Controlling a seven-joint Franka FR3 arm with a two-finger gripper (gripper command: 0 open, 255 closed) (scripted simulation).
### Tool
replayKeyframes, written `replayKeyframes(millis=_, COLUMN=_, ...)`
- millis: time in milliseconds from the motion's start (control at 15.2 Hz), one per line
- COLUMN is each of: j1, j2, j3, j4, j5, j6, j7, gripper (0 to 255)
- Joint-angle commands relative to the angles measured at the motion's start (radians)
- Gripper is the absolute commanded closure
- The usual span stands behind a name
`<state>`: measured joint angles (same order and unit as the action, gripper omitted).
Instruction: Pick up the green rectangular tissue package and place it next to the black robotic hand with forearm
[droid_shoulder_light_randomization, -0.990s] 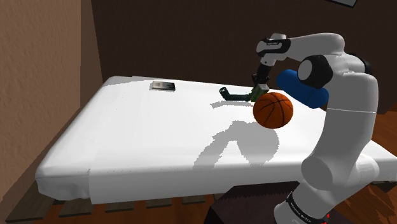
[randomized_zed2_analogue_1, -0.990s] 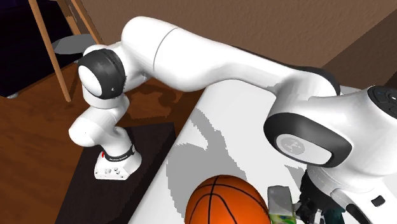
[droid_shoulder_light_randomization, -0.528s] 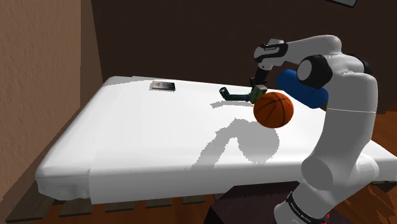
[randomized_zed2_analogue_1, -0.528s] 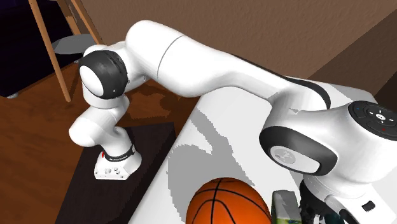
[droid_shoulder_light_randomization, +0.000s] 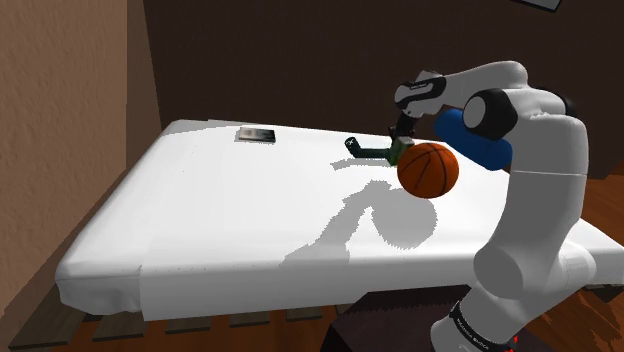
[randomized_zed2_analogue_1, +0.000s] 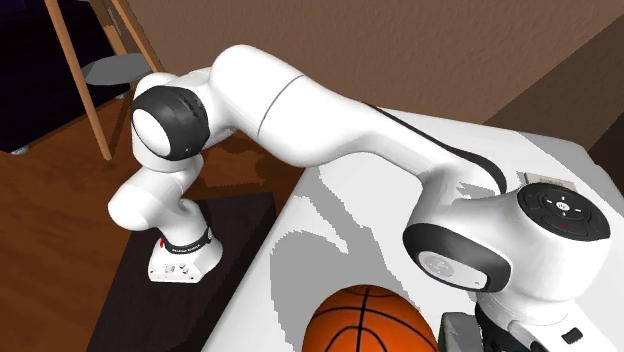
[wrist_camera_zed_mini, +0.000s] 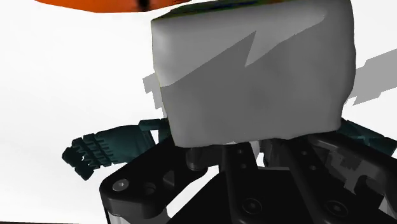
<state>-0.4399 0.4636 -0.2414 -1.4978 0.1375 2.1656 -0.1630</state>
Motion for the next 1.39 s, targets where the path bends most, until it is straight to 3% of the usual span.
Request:
replayKeyframes(millis=0, j1=-0.005, j2=0.002, j3=0.002, j4=-0.047, j5=0.000, j6=-0.117, j7=-0.005, gripper=255)
replayKeyframes(millis=330, j1=-0.015, j2=0.025, j3=0.017, j4=-0.083, j5=0.002, j6=-0.058, j7=-0.007, gripper=255)
replayKeyframes(millis=858, j1=-0.024, j2=0.024, j3=0.028, j4=-0.083, j5=-0.004, j6=-0.057, j7=-0.004, gripper=255)
replayKeyframes(millis=924, j1=-0.025, j2=0.024, j3=0.028, j4=-0.082, j5=-0.004, j6=-0.058, j7=-0.005, gripper=0)
replayKeyframes(millis=1320, j1=-0.023, j2=0.009, j3=0.026, j4=-0.071, j5=-0.008, j6=-0.083, j7=-0.001, gripper=0)
